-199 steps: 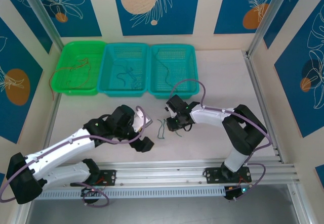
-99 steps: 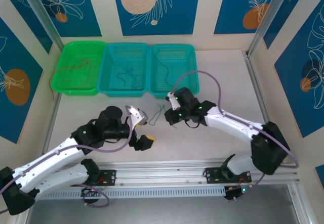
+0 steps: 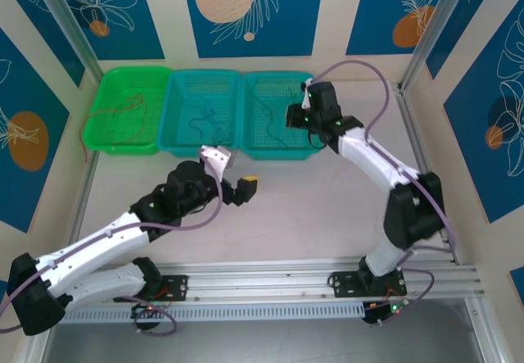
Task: Untangle the cables
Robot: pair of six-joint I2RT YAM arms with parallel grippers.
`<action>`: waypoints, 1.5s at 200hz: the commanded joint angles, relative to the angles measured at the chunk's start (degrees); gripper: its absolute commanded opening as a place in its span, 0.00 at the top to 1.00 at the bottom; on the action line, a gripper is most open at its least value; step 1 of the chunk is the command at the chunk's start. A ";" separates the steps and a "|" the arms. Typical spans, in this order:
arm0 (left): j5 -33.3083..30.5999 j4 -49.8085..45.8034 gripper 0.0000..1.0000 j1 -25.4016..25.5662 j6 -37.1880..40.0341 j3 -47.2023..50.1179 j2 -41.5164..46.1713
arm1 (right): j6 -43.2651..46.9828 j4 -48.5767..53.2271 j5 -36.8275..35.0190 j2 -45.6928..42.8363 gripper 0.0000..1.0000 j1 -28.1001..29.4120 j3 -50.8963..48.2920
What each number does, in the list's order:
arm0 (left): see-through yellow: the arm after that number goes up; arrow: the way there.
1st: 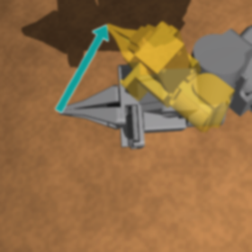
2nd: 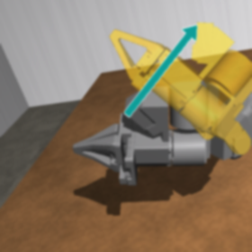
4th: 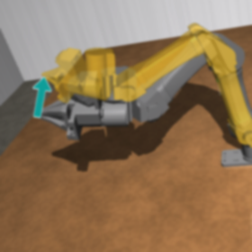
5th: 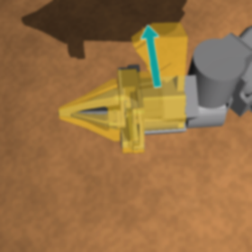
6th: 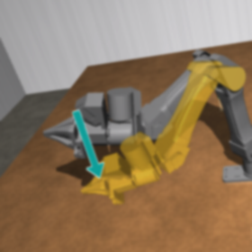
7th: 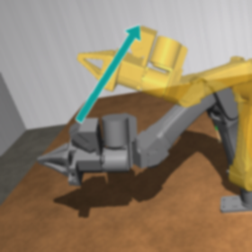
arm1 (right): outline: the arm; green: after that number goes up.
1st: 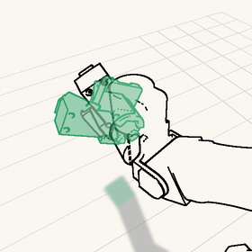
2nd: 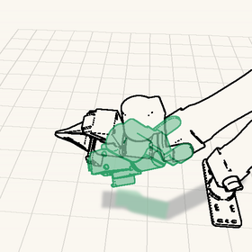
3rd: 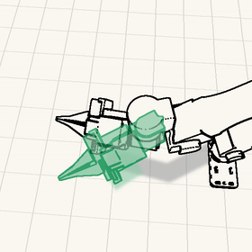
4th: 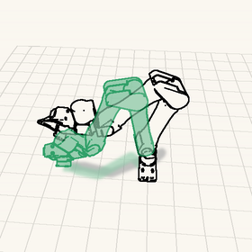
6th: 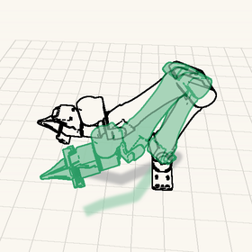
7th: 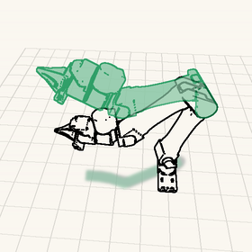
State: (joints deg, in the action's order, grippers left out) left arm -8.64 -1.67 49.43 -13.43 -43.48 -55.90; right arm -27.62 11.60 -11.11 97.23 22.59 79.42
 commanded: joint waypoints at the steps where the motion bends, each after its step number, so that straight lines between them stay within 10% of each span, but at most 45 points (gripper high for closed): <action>1: -10.69 -2.79 0.00 0.40 0.63 -3.85 -0.27 | 0.96 1.52 -1.89 8.85 1.00 -1.37 7.85; 46: -14.58 -6.13 0.00 0.32 1.79 -2.92 1.14 | 2.63 9.41 4.06 15.63 0.53 -2.33 20.16; 146: -34.55 -1.10 0.00 -3.14 8.31 14.39 9.19 | 5.85 -7.82 -8.76 -29.10 0.51 -6.47 -32.74; 186: -39.15 11.41 0.00 -10.35 18.39 22.32 8.61 | 8.12 -22.72 -18.19 -38.39 0.35 -10.91 -51.35; 234: -27.36 25.65 0.00 -25.90 18.97 25.80 -0.65 | 9.26 -28.03 -28.11 -23.86 0.09 -16.78 -48.02; 300: -5.98 46.07 0.00 -40.21 15.03 26.38 -18.14 | 19.98 -52.63 -14.47 -11.38 0.00 -17.59 -52.58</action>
State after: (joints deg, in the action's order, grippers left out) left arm -23.44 31.99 10.55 1.56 -16.67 -70.02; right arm -13.45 -28.91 -30.59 84.75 3.84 27.90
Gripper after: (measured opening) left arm 0.998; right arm 0.992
